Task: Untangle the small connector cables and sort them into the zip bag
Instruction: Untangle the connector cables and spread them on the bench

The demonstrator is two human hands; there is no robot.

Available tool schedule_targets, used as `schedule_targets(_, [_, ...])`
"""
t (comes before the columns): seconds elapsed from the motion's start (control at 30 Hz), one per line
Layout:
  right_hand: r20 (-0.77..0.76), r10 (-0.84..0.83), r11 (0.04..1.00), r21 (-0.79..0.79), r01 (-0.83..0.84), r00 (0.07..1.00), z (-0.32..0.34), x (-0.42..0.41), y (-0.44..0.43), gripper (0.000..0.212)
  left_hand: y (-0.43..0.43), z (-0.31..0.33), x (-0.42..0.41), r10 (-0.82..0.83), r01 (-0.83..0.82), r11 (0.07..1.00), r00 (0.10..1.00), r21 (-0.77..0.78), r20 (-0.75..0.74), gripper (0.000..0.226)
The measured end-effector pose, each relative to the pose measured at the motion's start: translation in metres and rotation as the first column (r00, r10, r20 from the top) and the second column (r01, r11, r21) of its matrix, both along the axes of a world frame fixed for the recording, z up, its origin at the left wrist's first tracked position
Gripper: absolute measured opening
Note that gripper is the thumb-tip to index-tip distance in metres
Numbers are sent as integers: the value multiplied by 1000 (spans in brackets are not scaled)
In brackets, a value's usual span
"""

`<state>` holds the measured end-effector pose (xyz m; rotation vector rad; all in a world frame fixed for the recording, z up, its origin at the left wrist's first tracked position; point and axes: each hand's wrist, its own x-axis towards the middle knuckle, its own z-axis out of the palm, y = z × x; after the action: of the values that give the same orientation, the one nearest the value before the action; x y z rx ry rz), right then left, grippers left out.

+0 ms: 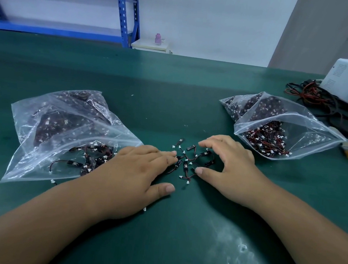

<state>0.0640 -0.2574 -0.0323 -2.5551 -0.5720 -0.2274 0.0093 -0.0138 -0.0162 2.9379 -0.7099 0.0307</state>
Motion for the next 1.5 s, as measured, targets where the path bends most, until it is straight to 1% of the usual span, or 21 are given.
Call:
schedule_targets(0.1, [3, 3, 1000, -4, -3, 1000, -1, 0, -1, 57, 0, 0, -3, 0, 0, 1000, 1000, 18, 20, 74])
schedule_targets(0.23, [14, 1, 1000, -1, -1, 1000, -1, 0, -2, 46, -1, 2, -9, 17, -21, 998, 998, 61, 64, 75])
schedule_targets(0.4, [0, -12, 1000, 6, 12, 1000, 0, 1, -2, 39, -1, 3, -11, 41, -44, 997, 998, 63, 44, 82])
schedule_targets(0.63, [-13, -14, 999, -43, 13, 1000, 1, 1, -2, 44, 0, 2, -10, 41, -43, 998, 998, 49, 38, 81])
schedule_targets(0.9, [-7, -16, 1000, 4, 16, 1000, 1, 1, -3, 36, 1, 2, -10, 43, -45, 998, 998, 43, 55, 79])
schedule_targets(1.07, [4, -3, 999, -39, 3, 1000, -1, 1, -2, 49, 1, 5, -12, 39, -41, 998, 998, 46, 47, 75])
schedule_targets(1.17, [1, -11, 999, -32, 11, 1000, -1, 2, -1, 53, 2, 6, -11, 42, -45, 998, 998, 50, 43, 76])
schedule_targets(1.4, [-13, -3, 999, -43, 3, 1000, -1, 2, -2, 50, 4, 7, -11, 29, -31, 998, 999, 53, 39, 77])
schedule_targets(1.5, [-26, 30, 997, -64, -31, 999, 1, 0, -2, 45, 4, 6, -11, 33, -35, 998, 999, 53, 32, 77])
